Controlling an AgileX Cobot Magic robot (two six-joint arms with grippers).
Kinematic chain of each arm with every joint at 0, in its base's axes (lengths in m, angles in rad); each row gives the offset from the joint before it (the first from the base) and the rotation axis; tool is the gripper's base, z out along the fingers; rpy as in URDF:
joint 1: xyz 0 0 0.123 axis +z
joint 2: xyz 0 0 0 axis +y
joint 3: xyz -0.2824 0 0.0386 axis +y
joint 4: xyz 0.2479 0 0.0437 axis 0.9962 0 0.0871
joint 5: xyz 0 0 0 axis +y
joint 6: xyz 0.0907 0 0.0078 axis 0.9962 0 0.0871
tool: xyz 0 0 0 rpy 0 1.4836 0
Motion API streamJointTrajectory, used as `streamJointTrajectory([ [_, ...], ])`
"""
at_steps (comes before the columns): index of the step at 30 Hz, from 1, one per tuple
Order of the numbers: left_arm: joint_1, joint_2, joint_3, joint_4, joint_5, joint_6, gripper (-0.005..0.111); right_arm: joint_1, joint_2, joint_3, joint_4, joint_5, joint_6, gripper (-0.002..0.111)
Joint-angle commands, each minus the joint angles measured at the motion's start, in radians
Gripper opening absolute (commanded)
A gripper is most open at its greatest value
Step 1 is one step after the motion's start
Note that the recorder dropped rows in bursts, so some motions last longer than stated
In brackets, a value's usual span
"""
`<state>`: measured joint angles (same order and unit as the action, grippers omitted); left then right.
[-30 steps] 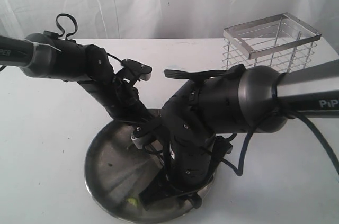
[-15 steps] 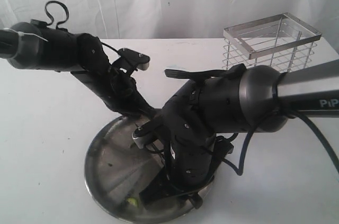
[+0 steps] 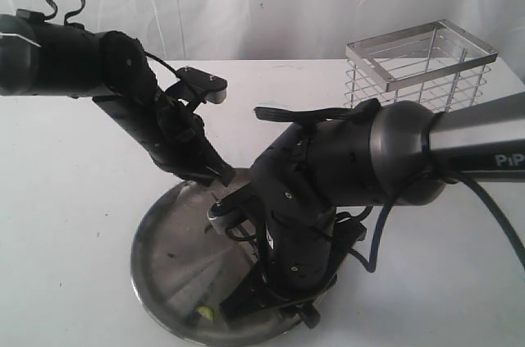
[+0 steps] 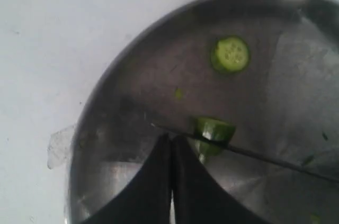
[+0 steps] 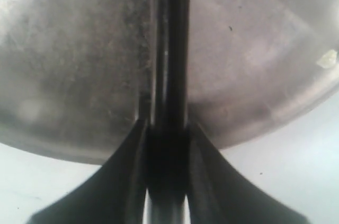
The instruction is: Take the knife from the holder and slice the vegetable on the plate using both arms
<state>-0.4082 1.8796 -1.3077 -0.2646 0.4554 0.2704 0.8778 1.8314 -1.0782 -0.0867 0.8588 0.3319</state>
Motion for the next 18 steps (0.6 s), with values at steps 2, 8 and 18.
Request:
streamJointTrajectory([
  [2,0.001,-0.011,0.097,0.003,-0.101,-0.001,0.000,-0.001,-0.006,-0.030,0.005,0.081,-0.017,0.000],
  [8,0.001,-0.013,0.137,-0.030,-0.188,-0.005,0.000,-0.001,-0.006,-0.077,0.009,0.145,-0.040,0.000],
  [18,-0.001,-0.016,0.143,-0.162,-0.193,-0.005,0.000,-0.001,-0.004,-0.077,0.098,0.191,-0.112,0.000],
])
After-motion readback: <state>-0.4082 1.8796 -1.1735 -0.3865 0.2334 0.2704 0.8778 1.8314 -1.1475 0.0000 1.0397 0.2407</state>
